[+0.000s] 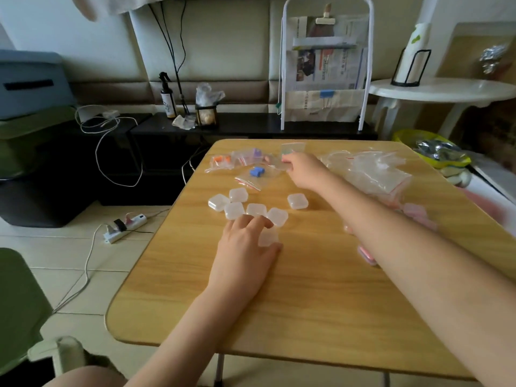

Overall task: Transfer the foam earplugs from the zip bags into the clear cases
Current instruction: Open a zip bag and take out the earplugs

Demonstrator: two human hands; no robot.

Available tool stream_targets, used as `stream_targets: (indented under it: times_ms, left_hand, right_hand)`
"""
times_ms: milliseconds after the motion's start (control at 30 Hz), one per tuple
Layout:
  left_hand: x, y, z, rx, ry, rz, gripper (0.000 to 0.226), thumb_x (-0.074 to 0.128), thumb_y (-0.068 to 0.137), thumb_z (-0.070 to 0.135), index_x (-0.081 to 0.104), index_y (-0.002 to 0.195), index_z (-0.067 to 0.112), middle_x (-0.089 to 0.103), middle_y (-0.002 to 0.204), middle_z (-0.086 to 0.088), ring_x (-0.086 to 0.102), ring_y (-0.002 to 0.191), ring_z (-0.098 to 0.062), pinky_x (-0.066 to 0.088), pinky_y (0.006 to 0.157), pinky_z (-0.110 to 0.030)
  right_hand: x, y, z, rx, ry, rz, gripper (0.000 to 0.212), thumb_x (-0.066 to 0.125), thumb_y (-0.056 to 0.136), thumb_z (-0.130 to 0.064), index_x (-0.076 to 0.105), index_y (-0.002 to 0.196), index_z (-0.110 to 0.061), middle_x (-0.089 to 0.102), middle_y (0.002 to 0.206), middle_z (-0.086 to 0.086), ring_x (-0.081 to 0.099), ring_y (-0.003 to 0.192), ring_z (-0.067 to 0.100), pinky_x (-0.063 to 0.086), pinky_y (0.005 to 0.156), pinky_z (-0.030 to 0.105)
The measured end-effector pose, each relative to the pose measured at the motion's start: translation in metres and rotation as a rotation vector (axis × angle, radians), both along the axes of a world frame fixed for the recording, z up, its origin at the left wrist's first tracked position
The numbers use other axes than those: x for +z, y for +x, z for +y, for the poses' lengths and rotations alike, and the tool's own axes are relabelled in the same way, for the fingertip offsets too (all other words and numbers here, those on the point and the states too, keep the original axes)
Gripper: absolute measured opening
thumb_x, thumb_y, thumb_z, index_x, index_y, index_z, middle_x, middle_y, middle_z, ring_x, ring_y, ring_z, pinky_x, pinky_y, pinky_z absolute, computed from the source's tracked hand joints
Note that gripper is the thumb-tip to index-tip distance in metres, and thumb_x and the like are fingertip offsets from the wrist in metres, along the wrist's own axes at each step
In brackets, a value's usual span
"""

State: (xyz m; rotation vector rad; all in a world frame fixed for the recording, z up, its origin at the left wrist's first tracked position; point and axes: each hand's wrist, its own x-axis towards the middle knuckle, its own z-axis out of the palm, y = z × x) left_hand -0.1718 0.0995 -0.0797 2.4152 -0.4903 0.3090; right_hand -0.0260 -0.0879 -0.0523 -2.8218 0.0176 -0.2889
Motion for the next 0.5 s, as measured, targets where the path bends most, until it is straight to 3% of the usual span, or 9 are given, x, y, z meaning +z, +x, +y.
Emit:
stream_targets:
  times_ms: [100,200,267,333,433,500]
  left_hand:
    - [0.000,0.000,0.000,-0.035,-0.025,-0.006,0.032,0.064,0.085,0.027,0.058,0.117,0.027,0.053,0.121,0.011,0.040,0.116,-0.011,0.024,0.086,-0.012]
    - [0.002,-0.003,-0.001,-0.079,-0.063,0.005,0.029,0.061,0.085,0.020,0.058,0.113,0.026,0.053,0.103,0.014,0.041,0.107,-0.008,0.026,0.076,-0.010]
    - [0.003,-0.006,-0.003,-0.127,-0.075,0.012,0.029,0.061,0.083,0.016,0.058,0.110,0.024,0.054,0.100,0.014,0.043,0.103,-0.008,0.030,0.078,-0.008]
    - [0.003,-0.008,-0.005,-0.175,-0.064,0.017,0.030,0.062,0.080,0.016,0.058,0.109,0.023,0.057,0.105,0.012,0.047,0.102,-0.010,0.036,0.085,-0.016]
    - [0.002,-0.010,-0.007,-0.191,-0.026,-0.042,0.029,0.061,0.078,0.032,0.059,0.107,0.025,0.058,0.114,0.014,0.045,0.110,-0.008,0.038,0.094,-0.027]
    - [0.004,-0.012,-0.007,-0.174,-0.167,-0.027,0.033,0.056,0.078,0.046,0.060,0.103,0.026,0.060,0.108,0.016,0.049,0.106,-0.002,0.041,0.090,-0.022]
  right_hand:
    - [-0.016,0.023,0.005,-0.057,-0.082,0.060,0.031,0.053,0.095,-0.015,0.061,0.125,-0.018,0.060,0.128,0.006,0.058,0.110,0.027,0.047,0.088,0.036]
    - [-0.019,0.028,0.011,-0.118,-0.188,-0.031,0.018,0.054,0.093,-0.016,0.069,0.103,-0.015,0.068,0.102,0.004,0.063,0.088,0.022,0.052,0.073,0.033]
    - [-0.015,0.025,0.013,-0.117,-0.280,-0.072,0.014,0.054,0.092,-0.013,0.068,0.096,-0.014,0.066,0.089,0.003,0.062,0.078,0.021,0.052,0.065,0.031]
    - [-0.010,0.016,0.011,-0.127,-0.278,-0.136,0.014,0.054,0.092,-0.013,0.067,0.091,-0.012,0.065,0.082,0.003,0.062,0.072,0.021,0.052,0.063,0.031]
    - [0.001,-0.009,0.009,-0.137,0.039,-0.340,0.015,0.055,0.092,-0.013,0.067,0.084,-0.010,0.065,0.077,0.003,0.061,0.068,0.018,0.050,0.057,0.027]
    - [0.010,-0.041,0.015,-0.052,0.299,-0.479,0.011,0.063,0.089,-0.015,0.071,0.083,-0.011,0.068,0.076,0.001,0.062,0.069,0.013,0.043,0.055,0.018]
